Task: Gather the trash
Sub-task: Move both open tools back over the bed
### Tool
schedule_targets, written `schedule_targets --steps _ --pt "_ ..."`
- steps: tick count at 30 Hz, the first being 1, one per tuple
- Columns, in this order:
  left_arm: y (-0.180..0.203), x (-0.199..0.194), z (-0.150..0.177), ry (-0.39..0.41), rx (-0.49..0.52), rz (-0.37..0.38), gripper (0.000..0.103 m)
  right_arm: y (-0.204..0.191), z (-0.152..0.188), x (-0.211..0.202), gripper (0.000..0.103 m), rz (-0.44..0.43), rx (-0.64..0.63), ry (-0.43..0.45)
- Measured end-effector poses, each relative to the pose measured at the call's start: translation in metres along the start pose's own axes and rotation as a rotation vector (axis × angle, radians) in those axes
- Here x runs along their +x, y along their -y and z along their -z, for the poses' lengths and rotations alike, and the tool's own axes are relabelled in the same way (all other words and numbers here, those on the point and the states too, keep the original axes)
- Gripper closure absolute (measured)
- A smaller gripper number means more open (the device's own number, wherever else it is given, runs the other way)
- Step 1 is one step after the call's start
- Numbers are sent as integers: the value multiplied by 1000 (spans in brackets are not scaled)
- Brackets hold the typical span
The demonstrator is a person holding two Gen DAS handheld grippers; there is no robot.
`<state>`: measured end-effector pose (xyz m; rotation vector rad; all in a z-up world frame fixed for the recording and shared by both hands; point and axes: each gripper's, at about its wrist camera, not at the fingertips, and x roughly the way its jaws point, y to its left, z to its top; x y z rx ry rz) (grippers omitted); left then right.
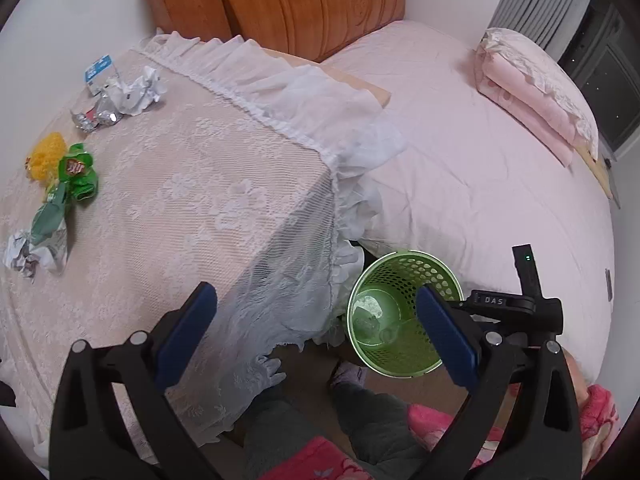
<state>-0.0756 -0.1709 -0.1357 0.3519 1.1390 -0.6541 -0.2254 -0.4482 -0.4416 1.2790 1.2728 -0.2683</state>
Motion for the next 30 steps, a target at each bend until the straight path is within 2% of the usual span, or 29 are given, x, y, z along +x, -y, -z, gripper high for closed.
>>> schedule_targets --steps 4,10,14,18,23,30 --pt "-24 -13 0 31 -45 -16 8 -19 -3 -37 6 23 -25 101" --pt "-60 -40 -13 104 -114 -37 8 -78 3 -109 2 7 -123 277" --pt "-87 -61 -20 168 -152 -65 8 -135 22 -149 2 4 -256 384" --pt "-113 -78 -19 218 -186 -111 8 -199 46 -169 2 20 -429 461" --pt "-146 -89 -8 240 -258 -157 8 -265 67 -161 2 32 -620 475" --pt "-196 -90 13 237 -364 -246 8 -334 86 -120 2 46 -795 394"
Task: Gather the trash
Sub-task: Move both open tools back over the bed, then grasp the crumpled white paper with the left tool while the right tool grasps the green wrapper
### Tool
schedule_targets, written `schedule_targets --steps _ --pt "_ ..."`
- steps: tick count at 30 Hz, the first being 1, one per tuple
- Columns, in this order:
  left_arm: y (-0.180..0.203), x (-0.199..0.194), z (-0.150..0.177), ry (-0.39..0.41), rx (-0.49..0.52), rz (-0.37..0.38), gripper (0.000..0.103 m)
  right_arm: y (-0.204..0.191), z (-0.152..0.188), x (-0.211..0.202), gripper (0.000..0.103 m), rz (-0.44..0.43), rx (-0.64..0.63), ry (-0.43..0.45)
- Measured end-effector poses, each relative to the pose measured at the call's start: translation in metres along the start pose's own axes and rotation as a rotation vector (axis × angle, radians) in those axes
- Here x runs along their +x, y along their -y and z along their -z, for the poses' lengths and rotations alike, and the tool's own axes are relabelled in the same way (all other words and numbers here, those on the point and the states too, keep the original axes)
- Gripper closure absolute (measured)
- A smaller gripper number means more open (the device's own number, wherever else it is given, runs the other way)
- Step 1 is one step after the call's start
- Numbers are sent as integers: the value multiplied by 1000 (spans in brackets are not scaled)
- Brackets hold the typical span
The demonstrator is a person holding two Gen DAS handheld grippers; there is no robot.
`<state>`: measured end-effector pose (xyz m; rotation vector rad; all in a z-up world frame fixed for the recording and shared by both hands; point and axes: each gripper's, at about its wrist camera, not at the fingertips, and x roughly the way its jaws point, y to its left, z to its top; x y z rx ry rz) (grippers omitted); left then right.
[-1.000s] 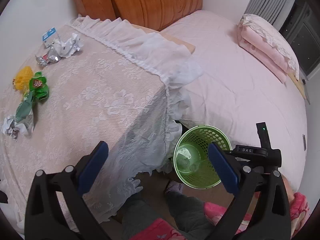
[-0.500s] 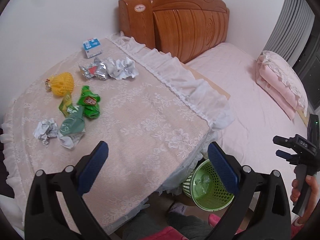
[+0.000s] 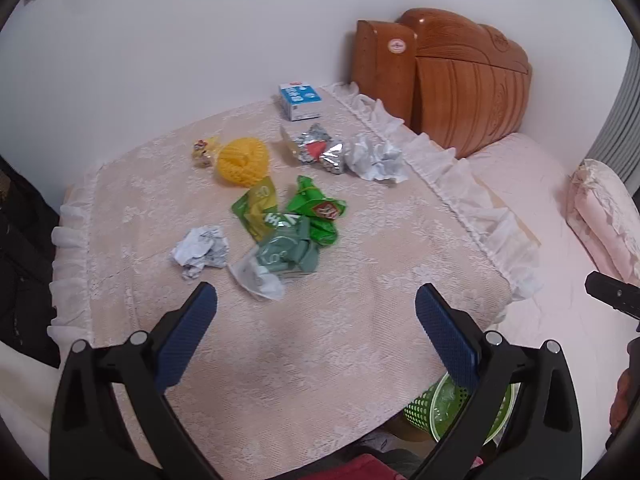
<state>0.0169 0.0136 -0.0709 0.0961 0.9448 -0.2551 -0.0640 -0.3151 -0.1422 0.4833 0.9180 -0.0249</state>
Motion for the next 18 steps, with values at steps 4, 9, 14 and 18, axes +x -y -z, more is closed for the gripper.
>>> schedule_targets --steps 4,9,14,18 --pt "-31 10 4 -18 -49 -48 8 -34 -8 18 2 -5 -82 -22" --pt "-70 27 9 -45 -62 -125 8 -76 -19 46 2 -8 -182 -52" --pt "-110 57 6 -68 -36 -159 8 -109 -25 76 2 -20 -235 -93" --pt "-125 86 -4 -87 48 -147 8 -129 -25 96 2 -17 -262 -136"
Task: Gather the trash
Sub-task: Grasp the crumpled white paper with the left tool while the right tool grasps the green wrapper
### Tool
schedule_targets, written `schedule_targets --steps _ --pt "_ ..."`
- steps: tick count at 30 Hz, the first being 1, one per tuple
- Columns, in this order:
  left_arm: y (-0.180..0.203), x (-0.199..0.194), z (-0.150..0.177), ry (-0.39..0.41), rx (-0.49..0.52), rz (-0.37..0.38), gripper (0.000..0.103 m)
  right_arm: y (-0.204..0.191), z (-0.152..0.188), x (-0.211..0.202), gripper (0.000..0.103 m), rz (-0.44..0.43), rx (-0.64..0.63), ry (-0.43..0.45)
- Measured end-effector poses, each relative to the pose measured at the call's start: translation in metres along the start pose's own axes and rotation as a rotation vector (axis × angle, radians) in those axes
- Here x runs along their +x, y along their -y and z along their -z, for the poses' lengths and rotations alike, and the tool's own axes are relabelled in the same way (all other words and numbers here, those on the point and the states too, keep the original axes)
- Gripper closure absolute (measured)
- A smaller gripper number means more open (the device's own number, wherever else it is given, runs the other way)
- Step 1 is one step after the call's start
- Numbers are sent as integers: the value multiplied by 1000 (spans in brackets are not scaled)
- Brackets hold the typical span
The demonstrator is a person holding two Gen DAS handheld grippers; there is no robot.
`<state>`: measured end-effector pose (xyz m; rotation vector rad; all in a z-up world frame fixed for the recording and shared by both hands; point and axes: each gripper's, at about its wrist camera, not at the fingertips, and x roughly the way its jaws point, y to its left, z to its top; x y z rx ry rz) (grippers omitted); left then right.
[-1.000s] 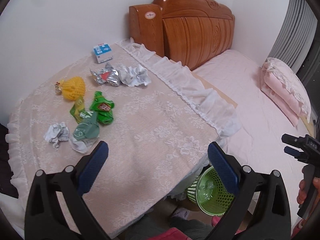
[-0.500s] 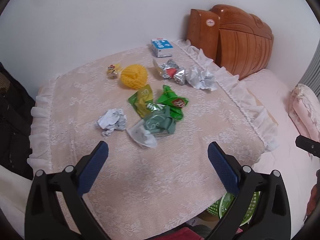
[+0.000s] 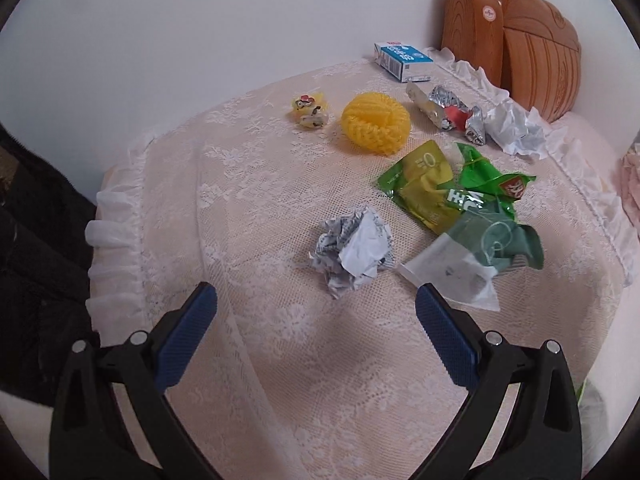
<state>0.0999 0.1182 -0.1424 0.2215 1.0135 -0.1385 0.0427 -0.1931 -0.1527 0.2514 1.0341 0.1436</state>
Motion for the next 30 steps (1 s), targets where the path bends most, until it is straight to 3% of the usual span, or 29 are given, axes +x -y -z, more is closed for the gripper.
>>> schedule_targets --steps 3,7,9,12,23,30 --pt "1 23 -10 -4 51 30 8 -11 -4 11 2 23 -17 -27" --pt "6 54 -20 -39 65 69 37 -18 -9 22 2 45 -21 -49" --pt "4 61 -23 -37 18 117 39 -20 -13 27 2 50 -17 -56" --pt "4 64 -25 -49 -21 173 55 -22 -22 33 2 53 -14 -58" --pt "-7 50 -15 -40 -79 175 58 -47 -66 84 2 -3 -50 -98" --pt "-24 35 -12 -21 -120 151 58 -73 -53 92 2 -51 -78 -150"
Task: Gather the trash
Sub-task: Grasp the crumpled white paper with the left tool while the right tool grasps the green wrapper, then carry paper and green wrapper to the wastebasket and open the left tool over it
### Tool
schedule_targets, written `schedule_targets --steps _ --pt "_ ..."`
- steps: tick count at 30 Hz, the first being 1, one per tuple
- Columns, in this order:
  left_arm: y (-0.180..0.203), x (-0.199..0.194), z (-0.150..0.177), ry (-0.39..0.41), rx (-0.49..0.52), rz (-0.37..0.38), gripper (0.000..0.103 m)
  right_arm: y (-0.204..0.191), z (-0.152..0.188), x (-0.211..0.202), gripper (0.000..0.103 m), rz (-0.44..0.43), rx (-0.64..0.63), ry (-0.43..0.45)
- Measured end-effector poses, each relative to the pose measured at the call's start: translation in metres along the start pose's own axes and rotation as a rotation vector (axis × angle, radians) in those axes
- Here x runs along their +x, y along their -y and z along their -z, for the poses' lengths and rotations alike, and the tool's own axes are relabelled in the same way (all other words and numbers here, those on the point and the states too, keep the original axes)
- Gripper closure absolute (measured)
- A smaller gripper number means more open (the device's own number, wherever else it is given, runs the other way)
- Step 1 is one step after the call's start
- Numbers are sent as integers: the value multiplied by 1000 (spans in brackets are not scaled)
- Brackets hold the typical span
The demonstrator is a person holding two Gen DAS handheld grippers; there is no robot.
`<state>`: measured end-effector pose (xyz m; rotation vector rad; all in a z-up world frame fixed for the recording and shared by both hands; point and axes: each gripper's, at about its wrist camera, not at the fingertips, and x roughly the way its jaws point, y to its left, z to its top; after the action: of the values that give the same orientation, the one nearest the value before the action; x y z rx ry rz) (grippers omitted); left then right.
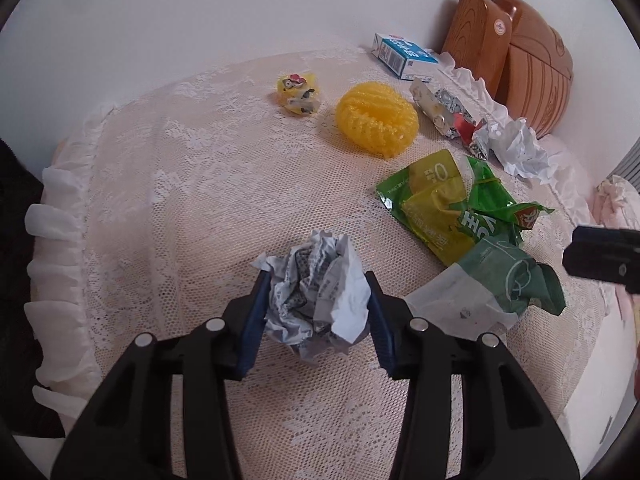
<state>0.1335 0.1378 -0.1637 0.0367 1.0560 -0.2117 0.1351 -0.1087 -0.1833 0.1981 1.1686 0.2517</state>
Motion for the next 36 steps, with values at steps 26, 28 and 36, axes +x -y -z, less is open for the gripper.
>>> schedule_targets --steps 26,28,36 --pt "-13 -39 17 20 -98 -30 58 -9 25 50 40 -125 264 -22" --pt "-7 -41 18 22 -87 -27 58 -8 30 47 40 -157 263 -22" --pt "39 -63 23 15 -11 64 58 16 62 3 40 -152 211 36"
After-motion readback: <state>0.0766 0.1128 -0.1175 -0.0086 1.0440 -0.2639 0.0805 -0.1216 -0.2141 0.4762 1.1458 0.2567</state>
